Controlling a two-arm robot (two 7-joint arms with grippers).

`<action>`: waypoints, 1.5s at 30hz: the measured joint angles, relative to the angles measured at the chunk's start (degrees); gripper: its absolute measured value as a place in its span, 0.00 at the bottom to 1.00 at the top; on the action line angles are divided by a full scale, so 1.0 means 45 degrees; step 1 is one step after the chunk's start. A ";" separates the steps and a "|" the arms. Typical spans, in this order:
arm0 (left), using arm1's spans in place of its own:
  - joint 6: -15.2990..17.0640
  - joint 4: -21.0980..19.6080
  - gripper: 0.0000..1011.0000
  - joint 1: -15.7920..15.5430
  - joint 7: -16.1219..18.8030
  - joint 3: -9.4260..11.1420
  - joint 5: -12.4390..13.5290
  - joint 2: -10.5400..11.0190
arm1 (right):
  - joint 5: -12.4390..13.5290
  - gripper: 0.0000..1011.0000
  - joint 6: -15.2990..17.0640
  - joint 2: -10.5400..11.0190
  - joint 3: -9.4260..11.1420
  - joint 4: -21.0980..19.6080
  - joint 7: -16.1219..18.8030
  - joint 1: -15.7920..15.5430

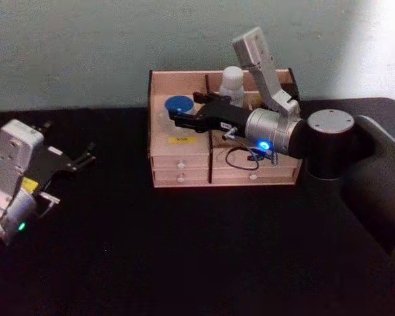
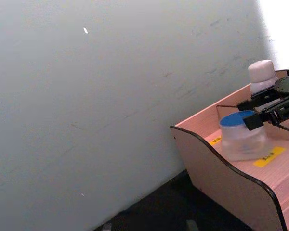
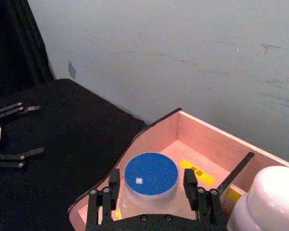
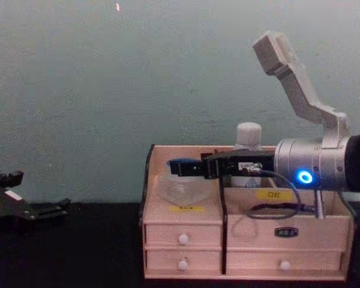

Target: Pick up the facial cleanser and watermelon frost from the table and place them into the tiered storage box.

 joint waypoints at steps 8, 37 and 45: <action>-0.0001 0.0000 0.99 0.0000 0.0001 -0.0001 0.0001 0.0000 | 0.0002 0.99 0.0006 0.0000 0.0000 -0.0007 0.0001 -0.0004; -0.0001 0.0000 0.99 0.0000 0.0000 0.0000 0.0000 0.0000 | 0.1195 0.99 0.1407 0.4140 0.1817 -0.7619 -0.0839 -0.4745; 0.0000 0.0000 0.99 0.0001 0.0000 0.0000 0.0000 0.0000 | 0.0803 0.99 0.1713 0.4705 0.3266 -0.8806 -0.3451 -0.6423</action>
